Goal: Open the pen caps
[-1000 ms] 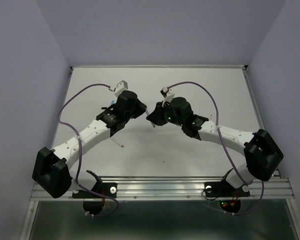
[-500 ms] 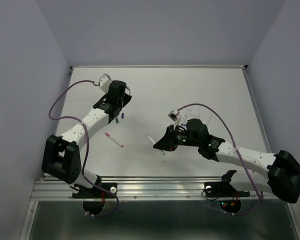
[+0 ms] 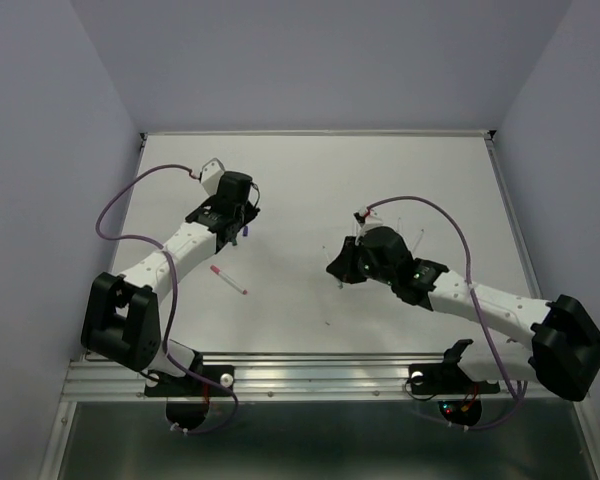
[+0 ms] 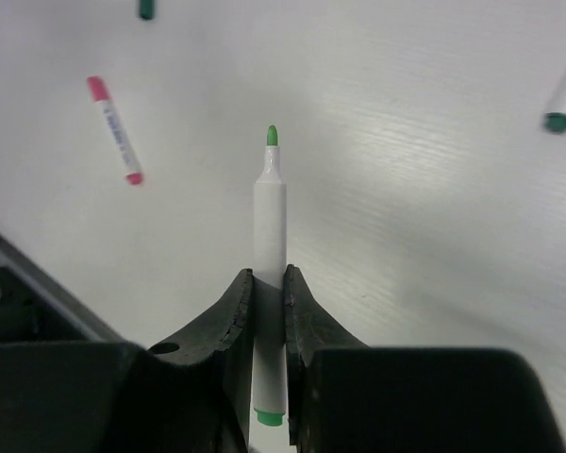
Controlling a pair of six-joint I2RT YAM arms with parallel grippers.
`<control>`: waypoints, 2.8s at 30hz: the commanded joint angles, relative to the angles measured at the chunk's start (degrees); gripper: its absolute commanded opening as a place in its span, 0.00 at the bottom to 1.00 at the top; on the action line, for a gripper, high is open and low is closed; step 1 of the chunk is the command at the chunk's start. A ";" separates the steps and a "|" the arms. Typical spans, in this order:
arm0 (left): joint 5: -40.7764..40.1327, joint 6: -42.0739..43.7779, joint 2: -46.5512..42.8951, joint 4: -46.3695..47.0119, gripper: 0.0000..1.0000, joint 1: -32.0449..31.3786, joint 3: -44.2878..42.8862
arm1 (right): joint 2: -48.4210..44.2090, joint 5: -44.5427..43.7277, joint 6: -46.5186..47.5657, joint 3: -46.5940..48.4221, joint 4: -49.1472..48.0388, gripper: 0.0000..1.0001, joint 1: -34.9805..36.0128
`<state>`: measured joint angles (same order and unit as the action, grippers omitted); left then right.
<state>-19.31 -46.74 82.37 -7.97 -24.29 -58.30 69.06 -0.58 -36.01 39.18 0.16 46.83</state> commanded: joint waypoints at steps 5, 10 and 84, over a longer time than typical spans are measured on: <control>-2.49 4.64 -1.08 -5.48 0.00 1.00 4.78 | 5.47 -11.28 2.17 4.94 4.76 0.01 -7.45; -1.08 5.61 3.93 -4.95 0.00 3.37 4.34 | 7.49 -14.36 3.22 6.70 5.64 0.01 -10.08; -1.08 -2.12 -13.37 -17.97 0.99 7.77 15.76 | 15.14 -5.40 13.77 14.17 3.79 1.00 -15.80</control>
<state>-18.63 -45.65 71.81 -22.74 -17.78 -45.01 86.48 -6.59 -23.29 54.13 6.00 30.81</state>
